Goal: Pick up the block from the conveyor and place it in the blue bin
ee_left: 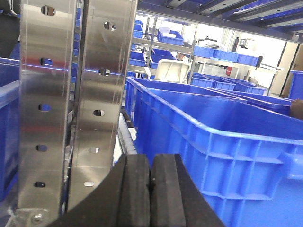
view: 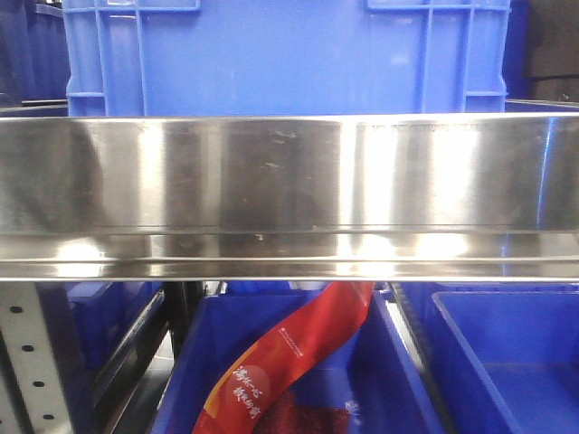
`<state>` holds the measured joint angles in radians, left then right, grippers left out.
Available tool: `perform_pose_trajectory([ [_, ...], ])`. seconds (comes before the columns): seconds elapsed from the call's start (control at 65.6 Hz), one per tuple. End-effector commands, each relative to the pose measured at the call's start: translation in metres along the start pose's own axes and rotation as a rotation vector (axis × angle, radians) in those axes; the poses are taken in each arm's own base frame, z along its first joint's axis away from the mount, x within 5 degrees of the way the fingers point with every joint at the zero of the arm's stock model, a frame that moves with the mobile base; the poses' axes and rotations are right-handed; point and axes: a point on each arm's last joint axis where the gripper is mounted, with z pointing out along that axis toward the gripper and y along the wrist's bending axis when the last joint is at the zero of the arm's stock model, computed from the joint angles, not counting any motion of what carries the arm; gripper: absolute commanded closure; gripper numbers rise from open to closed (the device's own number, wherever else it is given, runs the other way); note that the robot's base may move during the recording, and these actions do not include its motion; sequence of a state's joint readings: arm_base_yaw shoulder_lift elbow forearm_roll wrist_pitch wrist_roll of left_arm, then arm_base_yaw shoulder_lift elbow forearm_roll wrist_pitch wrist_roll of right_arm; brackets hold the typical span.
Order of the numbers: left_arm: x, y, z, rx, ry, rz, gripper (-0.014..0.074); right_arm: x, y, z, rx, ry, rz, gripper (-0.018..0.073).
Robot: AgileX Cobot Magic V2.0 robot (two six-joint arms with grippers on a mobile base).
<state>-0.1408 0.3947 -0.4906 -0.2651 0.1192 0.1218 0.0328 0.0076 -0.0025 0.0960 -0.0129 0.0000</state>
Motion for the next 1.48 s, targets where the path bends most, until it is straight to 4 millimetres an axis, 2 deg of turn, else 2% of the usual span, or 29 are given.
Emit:
perform_pose_trajectory([
  [0.0, 0.007, 0.004, -0.001, -0.034, -0.034, 0.064, 0.0707, -0.002, 0.0, -0.001, 0.003, -0.031, -0.01, 0.0721],
  [0.061, 0.018, 0.009, -0.003, -0.069, -0.072, 0.124, 0.0707, -0.002, 0.0, -0.001, 0.003, -0.031, -0.01, 0.0721],
  [0.198, 0.056, 0.02, -0.012, -0.138, -0.075, 0.115, 0.0707, -0.002, 0.0, -0.001, 0.003, -0.031, -0.01, 0.0721],
  [0.335, 0.086, 0.023, -0.023, -0.151, -0.052, 0.118, 0.0707, -0.002, 0.0, -0.001, 0.003, -0.031, -0.01, 0.0721],
  [0.595, 0.115, 0.026, -0.038, -0.151, -0.096, 0.127, 0.0707, -0.002, 0.0, -0.001, 0.003, -0.031, -0.01, 0.0721],
  [1.464, 0.114, 0.025, -0.041, -0.148, -0.13, 0.131, 0.0707, -0.002, 0.0, -0.001, 0.003, -0.031, -0.01, 0.0721],
])
